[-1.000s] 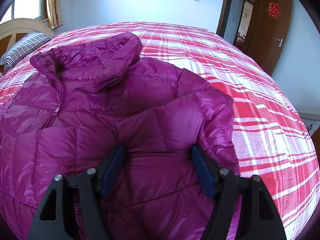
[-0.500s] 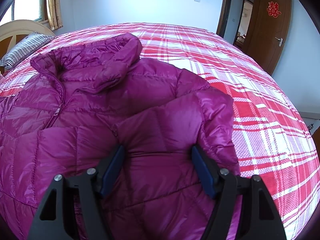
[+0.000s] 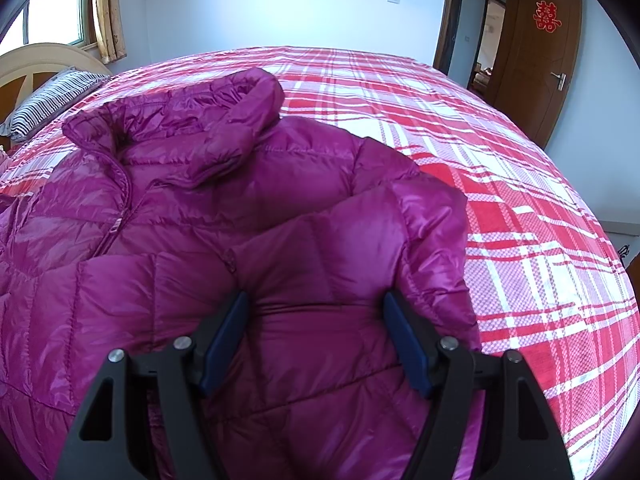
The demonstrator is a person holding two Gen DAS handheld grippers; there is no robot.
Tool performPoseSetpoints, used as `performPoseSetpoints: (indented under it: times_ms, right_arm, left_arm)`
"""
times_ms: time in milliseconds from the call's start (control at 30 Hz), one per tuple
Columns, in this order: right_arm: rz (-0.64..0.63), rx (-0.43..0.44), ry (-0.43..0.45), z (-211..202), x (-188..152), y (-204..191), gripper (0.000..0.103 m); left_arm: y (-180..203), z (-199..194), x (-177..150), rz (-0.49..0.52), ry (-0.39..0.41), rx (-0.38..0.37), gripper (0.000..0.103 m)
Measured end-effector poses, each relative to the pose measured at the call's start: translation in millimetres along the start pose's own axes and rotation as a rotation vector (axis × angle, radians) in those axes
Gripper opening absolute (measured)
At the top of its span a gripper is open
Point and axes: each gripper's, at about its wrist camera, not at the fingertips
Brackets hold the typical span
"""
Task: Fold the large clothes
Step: 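Grasp the other sleeve cuff with the left gripper and lift it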
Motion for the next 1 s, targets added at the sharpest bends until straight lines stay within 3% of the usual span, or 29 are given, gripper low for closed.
performPoseSetpoints:
  times_ms: [300, 633, 1000]
  right_arm:
    - [0.001, 0.001, 0.002, -0.4, 0.0, 0.2, 0.074]
    - [0.002, -0.001, 0.005, -0.1, -0.2, 0.3, 0.074]
    - [0.009, 0.011, 0.008, -0.2, -0.5, 2.0, 0.075]
  left_arm:
    - [44.2, 2.4, 5.2, 0.049, -0.001, -0.111, 0.015]
    - [130.0, 16.0, -9.9, 0.092, -0.038, -0.265, 0.015]
    - [219.5, 53.2, -64.4, 0.148, -0.122, -0.340, 0.015]
Point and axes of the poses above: each gripper's, at about its wrist camera, not at the fingertips, and z roughly the way its jaws point, y to its right, x to its top, and after that the axes turned 5 degrees about y, right-handed
